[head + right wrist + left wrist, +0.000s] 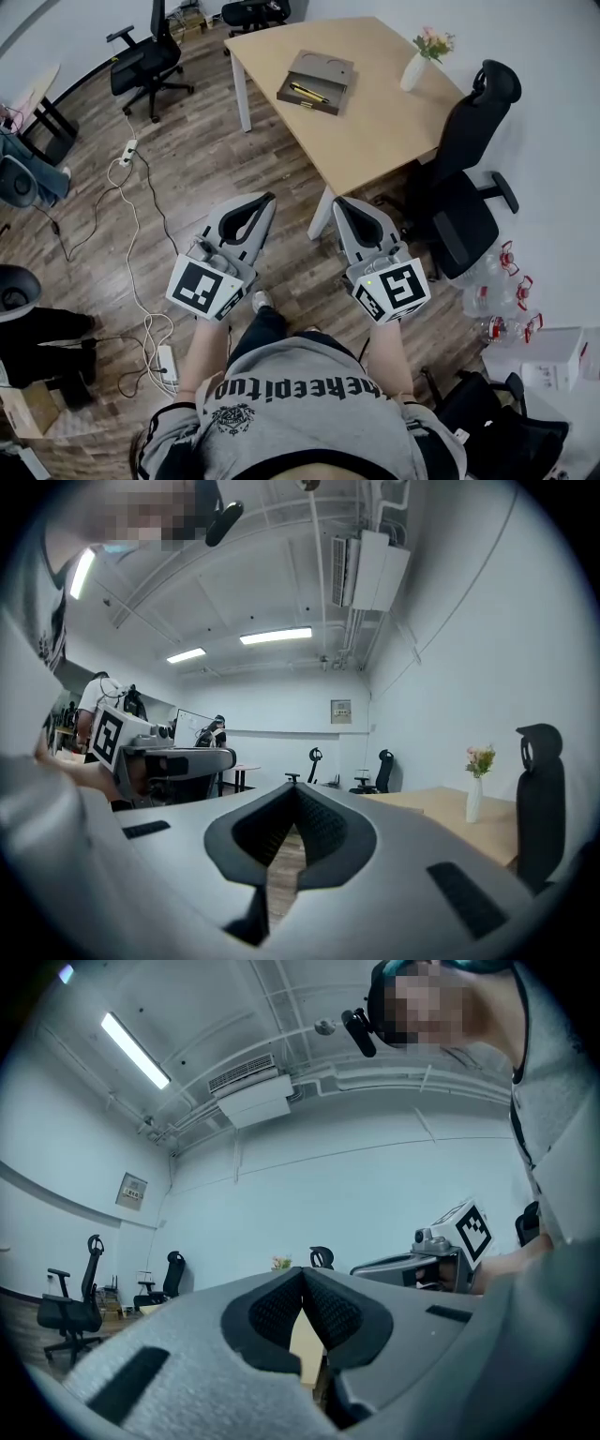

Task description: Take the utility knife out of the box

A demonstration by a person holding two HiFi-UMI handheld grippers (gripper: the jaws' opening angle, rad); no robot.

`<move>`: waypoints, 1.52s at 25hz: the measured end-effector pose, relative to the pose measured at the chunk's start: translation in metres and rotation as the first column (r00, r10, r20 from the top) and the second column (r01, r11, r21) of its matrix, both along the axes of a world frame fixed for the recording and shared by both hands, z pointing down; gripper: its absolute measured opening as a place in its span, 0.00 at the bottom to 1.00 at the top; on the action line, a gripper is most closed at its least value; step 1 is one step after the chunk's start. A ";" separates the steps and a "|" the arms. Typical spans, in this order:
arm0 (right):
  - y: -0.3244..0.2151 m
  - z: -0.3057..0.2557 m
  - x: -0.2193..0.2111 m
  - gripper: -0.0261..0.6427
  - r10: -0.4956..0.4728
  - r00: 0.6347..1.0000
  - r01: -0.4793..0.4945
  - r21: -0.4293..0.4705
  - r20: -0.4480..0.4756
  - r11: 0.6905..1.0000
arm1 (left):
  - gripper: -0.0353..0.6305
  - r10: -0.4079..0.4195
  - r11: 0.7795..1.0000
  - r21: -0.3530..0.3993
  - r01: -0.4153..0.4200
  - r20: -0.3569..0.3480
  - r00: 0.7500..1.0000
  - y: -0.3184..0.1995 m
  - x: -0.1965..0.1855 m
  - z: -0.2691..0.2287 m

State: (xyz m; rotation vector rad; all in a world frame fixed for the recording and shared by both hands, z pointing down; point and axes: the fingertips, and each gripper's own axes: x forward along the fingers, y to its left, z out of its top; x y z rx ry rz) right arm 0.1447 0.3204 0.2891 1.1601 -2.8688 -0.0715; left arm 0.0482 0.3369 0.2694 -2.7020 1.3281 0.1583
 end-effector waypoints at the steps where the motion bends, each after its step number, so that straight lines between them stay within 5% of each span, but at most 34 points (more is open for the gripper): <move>1: -0.004 0.000 -0.002 0.05 0.001 1.000 -0.001 -0.008 0.011 1.000 | 0.08 0.003 1.000 -0.001 -0.003 -0.001 1.000 -0.004 -0.003 0.000; 20: -0.093 0.003 -0.064 0.05 0.073 0.997 -0.072 -0.007 0.035 0.997 | 0.08 0.076 0.997 0.002 -0.076 0.011 0.997 -0.101 -0.067 0.004; 38: -0.179 0.008 -0.073 0.05 0.075 0.997 -0.074 -0.026 0.036 0.997 | 0.08 0.080 0.996 -0.025 -0.080 0.004 0.997 -0.188 -0.075 0.015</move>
